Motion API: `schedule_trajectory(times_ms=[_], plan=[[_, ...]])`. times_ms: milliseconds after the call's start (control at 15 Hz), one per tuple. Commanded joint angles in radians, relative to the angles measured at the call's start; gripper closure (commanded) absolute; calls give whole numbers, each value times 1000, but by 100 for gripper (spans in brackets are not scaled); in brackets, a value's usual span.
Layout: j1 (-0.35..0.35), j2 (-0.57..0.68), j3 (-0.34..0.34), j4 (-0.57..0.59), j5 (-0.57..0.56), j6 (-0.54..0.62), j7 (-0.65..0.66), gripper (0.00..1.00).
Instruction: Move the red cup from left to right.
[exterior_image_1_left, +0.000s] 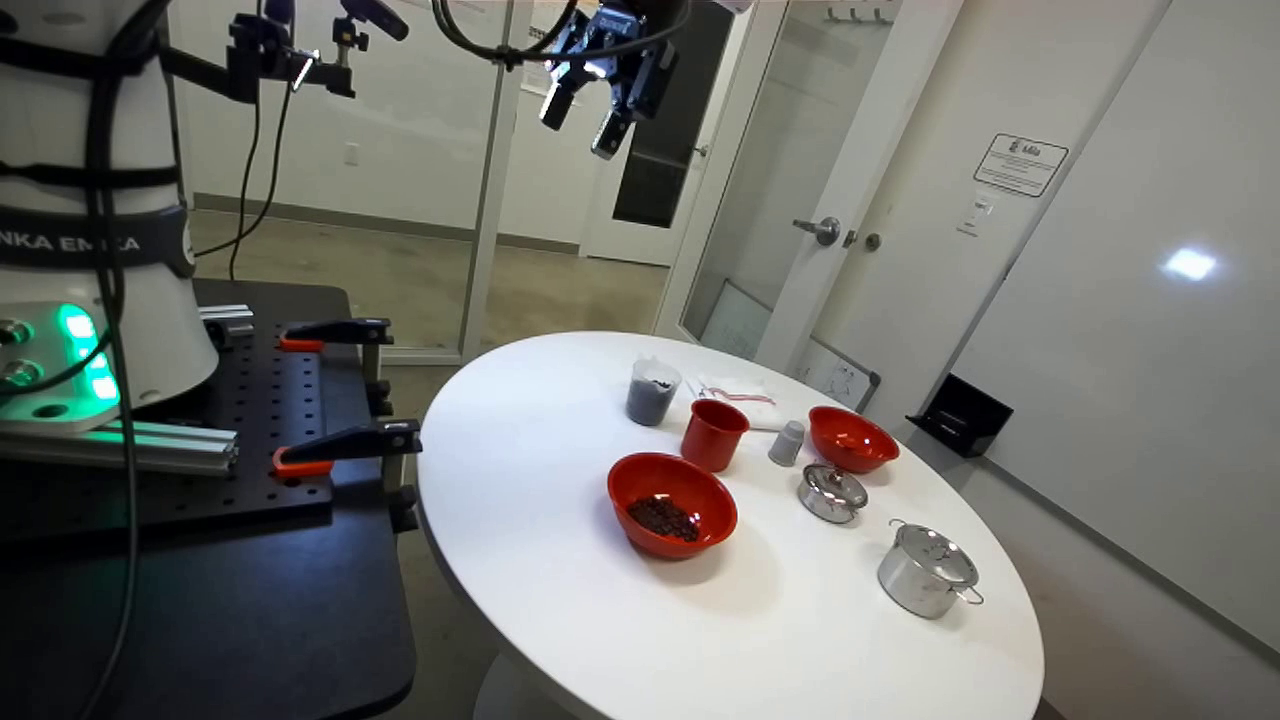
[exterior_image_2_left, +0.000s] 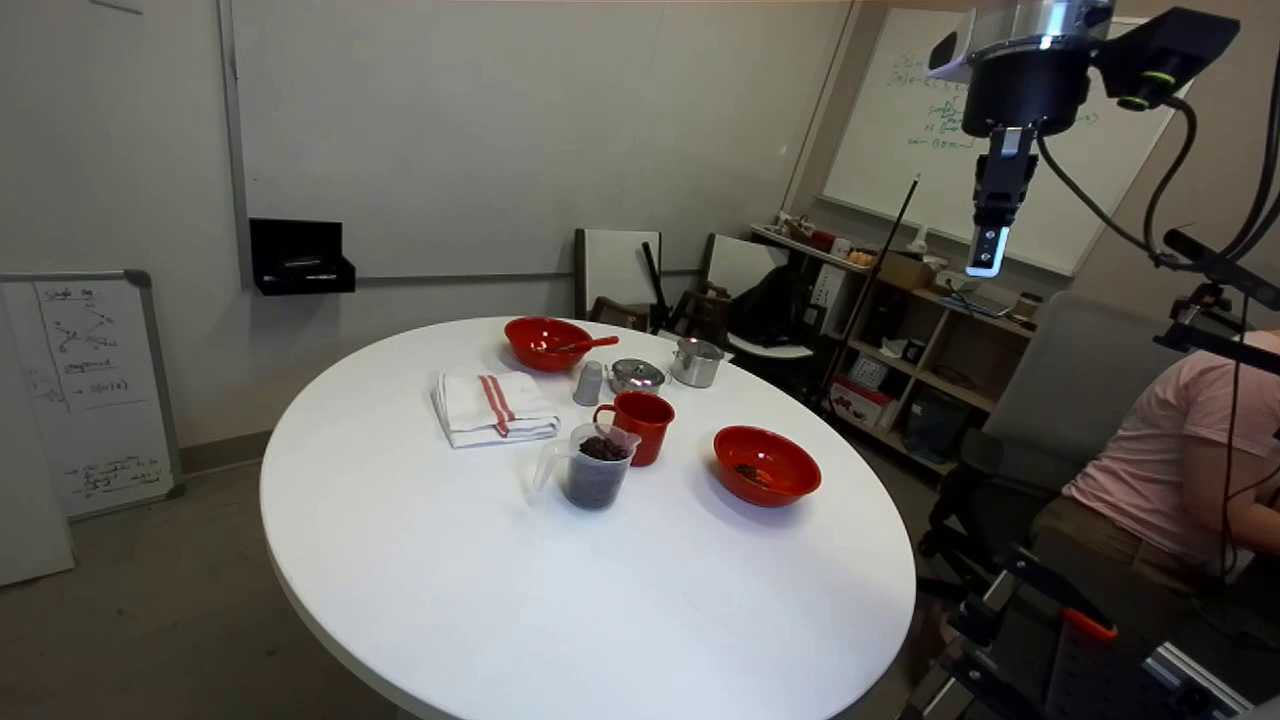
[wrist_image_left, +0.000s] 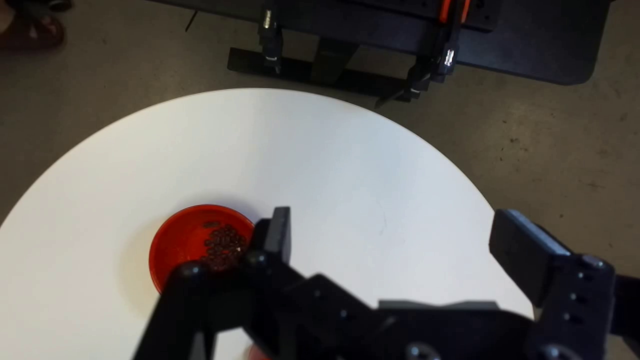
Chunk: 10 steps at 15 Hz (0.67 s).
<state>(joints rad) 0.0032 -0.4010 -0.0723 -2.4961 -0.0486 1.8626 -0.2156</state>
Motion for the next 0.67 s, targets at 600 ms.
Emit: schedule_trajectory(times_ms=[600], plan=[[-9, 55, 5, 98, 3, 75, 26, 0]])
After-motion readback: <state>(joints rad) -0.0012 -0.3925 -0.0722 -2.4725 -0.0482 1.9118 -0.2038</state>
